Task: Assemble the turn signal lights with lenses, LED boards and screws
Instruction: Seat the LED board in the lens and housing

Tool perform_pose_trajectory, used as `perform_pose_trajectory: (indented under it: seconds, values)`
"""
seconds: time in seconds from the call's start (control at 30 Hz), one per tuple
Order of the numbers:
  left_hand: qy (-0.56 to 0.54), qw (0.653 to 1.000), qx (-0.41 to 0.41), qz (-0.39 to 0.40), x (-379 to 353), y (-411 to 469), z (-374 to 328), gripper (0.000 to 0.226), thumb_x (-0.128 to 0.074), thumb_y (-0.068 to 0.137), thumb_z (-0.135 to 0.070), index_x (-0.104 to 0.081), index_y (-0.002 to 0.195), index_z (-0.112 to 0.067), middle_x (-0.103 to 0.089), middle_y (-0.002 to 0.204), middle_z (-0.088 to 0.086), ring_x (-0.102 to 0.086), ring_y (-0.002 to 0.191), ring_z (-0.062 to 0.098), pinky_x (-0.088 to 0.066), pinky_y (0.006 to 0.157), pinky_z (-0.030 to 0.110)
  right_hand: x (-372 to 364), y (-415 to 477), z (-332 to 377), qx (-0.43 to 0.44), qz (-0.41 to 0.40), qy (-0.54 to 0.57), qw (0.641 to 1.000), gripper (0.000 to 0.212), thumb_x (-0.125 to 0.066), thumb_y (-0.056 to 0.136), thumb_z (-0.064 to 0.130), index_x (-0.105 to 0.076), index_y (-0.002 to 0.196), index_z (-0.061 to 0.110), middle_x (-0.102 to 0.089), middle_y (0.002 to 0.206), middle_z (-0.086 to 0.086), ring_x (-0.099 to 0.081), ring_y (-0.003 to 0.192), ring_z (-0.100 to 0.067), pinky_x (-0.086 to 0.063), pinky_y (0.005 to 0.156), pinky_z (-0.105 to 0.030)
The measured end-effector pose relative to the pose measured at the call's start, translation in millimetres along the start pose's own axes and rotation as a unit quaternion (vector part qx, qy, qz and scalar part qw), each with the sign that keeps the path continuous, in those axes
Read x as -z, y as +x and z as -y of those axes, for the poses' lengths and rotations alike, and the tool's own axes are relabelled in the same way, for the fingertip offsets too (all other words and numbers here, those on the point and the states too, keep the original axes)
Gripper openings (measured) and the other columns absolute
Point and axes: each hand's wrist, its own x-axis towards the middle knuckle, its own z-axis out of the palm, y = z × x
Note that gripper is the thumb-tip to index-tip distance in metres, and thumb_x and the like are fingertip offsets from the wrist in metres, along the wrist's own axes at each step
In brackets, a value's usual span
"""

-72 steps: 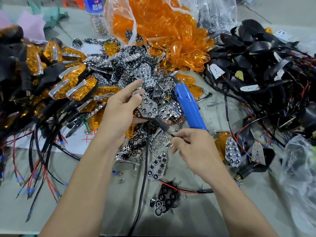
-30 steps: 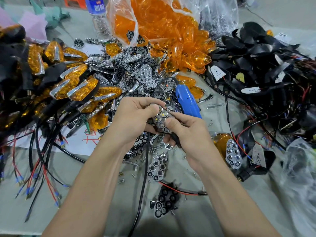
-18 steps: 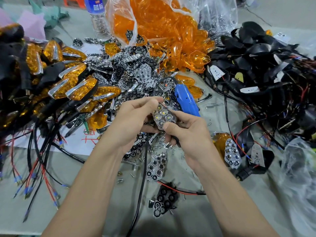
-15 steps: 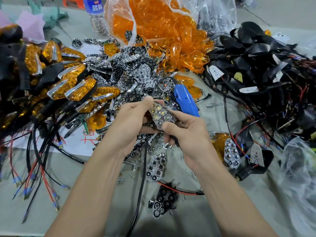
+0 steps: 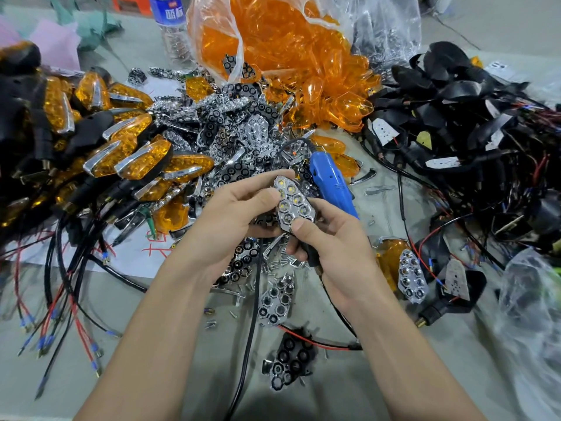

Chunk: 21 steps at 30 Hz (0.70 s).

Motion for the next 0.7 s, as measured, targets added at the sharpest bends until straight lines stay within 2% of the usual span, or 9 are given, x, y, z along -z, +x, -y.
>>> perform_pose_trajectory:
  seconds: [0.17,0.3,0.43,0.5,0.57,0.7]
  values:
    - [0.016,1.0,0.006,-0.01,-0.5,-1.1,-3.2,0.031,-0.054,0.106,-0.013,-0.077,0.121,-0.028,-0.079,0.113,0.006,-0.073,0.099,0.021,-0.065,0.079,0.04,-4.6,-1.1,-3.5,0.014,-0.016,0.006,1.0,0.026,-0.066,0.094,-0.007,-0.069,0.115,0.008,-0.07,0.077,-0.008,-0.06,0.056,-0.018,-0.045,0.05,-0.021]
    - [0.014,0.999,-0.004,-0.036,-3.4,-1.4,-5.6,0.028,-0.055,0.106,-0.013,-0.077,0.119,-0.026,-0.08,0.109,0.002,-0.075,0.095,0.015,-0.061,0.072,0.028,-10.6,-1.9,-6.2,0.021,-0.034,0.044,0.998,0.024,-0.065,0.094,-0.008,-0.069,0.113,0.007,-0.071,0.078,-0.01,-0.059,0.058,-0.021,-0.046,0.051,-0.024]
    - [0.017,0.996,-0.025,-0.09,-4.3,-1.7,-3.3,0.029,-0.058,0.103,-0.01,-0.077,0.114,-0.028,-0.079,0.112,-0.006,-0.072,0.11,0.009,-0.062,0.088,0.038,-16.3,-3.6,-2.4,0.015,-0.043,0.107,0.993,0.018,-0.065,0.096,-0.005,-0.062,0.111,0.005,-0.07,0.076,-0.009,-0.061,0.059,-0.02,-0.047,0.052,-0.024]
    - [0.014,0.995,-0.034,-0.093,-4.6,-2.3,-3.6,0.031,-0.057,0.102,-0.006,-0.077,0.114,-0.027,-0.079,0.112,-0.005,-0.072,0.111,0.011,-0.062,0.091,0.037,-18.0,-4.6,0.3,0.013,-0.042,0.12,0.992,0.019,-0.064,0.096,-0.004,-0.059,0.111,0.006,-0.071,0.077,-0.006,-0.062,0.06,-0.019,-0.047,0.052,-0.024]
    - [0.008,0.995,-0.044,-0.089,-6.1,-2.4,-5.1,0.033,-0.056,0.102,-0.002,-0.077,0.114,-0.024,-0.08,0.11,-0.003,-0.074,0.105,0.014,-0.062,0.088,0.033,-19.7,-5.5,2.1,0.014,-0.039,0.12,0.992,0.018,-0.064,0.096,-0.004,-0.058,0.109,0.006,-0.071,0.076,-0.005,-0.062,0.06,-0.019,-0.048,0.052,-0.024]
    - [-0.017,0.995,-0.066,-0.078,-10.6,-1.8,-8.6,0.034,-0.055,0.101,0.003,-0.076,0.11,-0.022,-0.081,0.098,-0.005,-0.073,0.084,0.008,-0.059,0.076,0.022,-22.9,-6.9,4.4,0.017,-0.04,0.117,0.992,0.019,-0.065,0.096,-0.004,-0.057,0.111,0.004,-0.068,0.073,-0.005,-0.062,0.059,-0.018,-0.047,0.051,-0.024]
